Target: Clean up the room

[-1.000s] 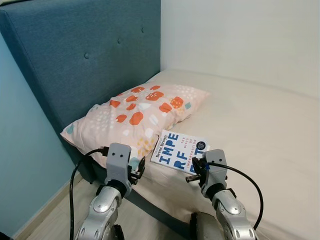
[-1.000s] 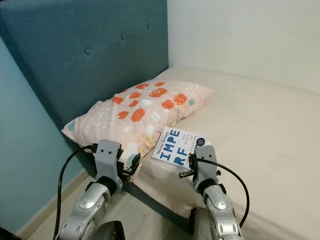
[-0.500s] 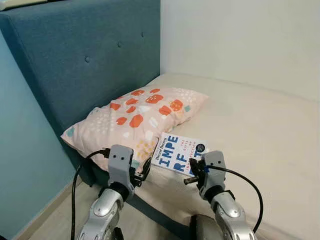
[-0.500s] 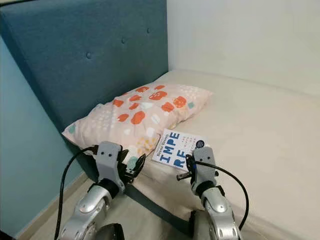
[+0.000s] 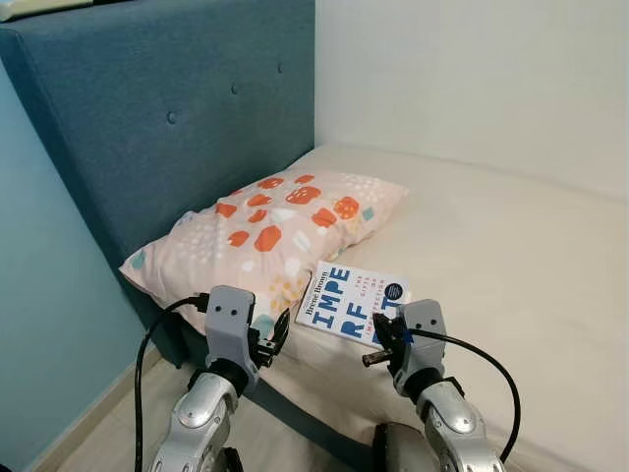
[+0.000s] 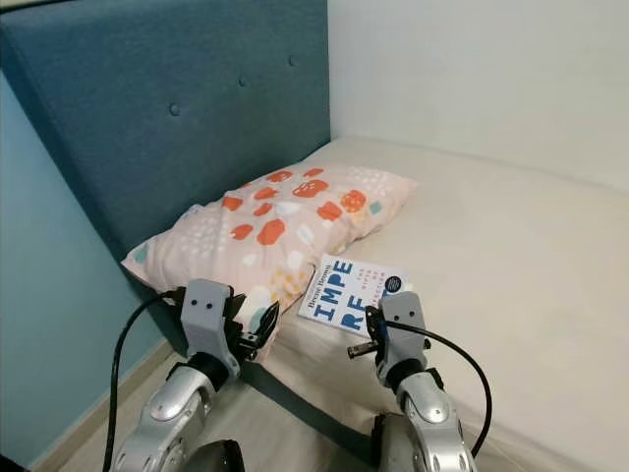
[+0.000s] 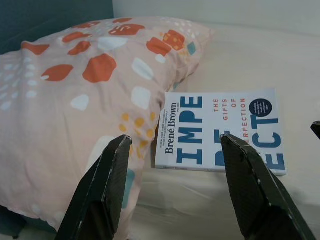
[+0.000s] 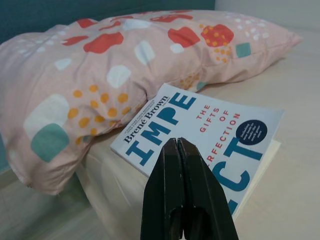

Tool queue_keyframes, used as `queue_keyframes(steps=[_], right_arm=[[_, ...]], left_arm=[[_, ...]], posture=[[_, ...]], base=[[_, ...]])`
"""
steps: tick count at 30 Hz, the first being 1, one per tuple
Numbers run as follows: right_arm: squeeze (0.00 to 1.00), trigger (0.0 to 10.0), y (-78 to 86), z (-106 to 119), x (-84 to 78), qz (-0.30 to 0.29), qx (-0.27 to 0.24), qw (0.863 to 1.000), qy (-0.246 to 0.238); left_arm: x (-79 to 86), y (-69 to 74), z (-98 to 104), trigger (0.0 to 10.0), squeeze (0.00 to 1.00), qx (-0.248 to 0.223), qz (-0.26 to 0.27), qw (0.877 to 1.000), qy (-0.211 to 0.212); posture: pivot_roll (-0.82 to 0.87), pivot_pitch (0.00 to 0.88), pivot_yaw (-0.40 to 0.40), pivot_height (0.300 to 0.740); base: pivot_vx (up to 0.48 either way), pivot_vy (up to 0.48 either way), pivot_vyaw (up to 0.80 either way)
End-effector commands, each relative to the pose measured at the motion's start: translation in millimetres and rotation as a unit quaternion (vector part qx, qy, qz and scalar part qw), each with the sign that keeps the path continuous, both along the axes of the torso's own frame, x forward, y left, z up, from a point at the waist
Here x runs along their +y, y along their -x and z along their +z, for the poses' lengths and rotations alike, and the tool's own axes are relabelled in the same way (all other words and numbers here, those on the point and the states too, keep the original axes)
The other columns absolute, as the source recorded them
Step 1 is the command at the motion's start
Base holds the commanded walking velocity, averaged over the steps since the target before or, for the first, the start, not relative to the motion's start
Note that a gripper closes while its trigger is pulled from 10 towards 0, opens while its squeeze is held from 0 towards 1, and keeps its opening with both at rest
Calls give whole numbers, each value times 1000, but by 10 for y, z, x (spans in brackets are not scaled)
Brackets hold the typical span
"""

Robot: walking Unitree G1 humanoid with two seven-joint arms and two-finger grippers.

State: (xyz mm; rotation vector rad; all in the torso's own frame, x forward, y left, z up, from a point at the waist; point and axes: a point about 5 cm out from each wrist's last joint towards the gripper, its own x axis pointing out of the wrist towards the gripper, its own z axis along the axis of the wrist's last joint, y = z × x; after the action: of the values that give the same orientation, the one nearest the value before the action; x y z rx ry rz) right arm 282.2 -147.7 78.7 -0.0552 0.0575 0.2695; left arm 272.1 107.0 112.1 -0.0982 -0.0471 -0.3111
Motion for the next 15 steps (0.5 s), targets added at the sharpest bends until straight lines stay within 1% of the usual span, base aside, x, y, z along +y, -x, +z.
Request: queue_keyframes(steps=[1, 7, 11, 12, 15], right_arm=[[0, 10000, 16, 6, 23, 4, 1, 1000, -5], [0, 10000, 15, 15, 31, 8, -1, 1000, -5], [0, 10000, 18, 21, 38, 10, -1, 1000, -6], [0, 10000, 20, 23, 46, 12, -2, 1000, -7], [0, 10000, 22, 25, 49, 13, -2, 1000, -7]], left_arm=[[10, 1, -34, 10000, 0, 3, 5, 1000, -3], [14, -23, -39, 10000, 0, 4, 10, 1000, -1], [11, -25, -37, 10000, 0, 4, 10, 1000, 0], [10, -23, -34, 10000, 0, 2, 9, 1000, -1], [12, -22, -32, 10000, 0, 2, 9, 1000, -1]], posture=[[-15, 66, -10, 602], [-16, 66, -11, 627], [-15, 66, -11, 637], [-16, 68, -13, 647], [-16, 67, -14, 657]], base=[[0, 0, 0], [0, 0, 0], [0, 0, 0], [0, 0, 0], [0, 0, 0]])
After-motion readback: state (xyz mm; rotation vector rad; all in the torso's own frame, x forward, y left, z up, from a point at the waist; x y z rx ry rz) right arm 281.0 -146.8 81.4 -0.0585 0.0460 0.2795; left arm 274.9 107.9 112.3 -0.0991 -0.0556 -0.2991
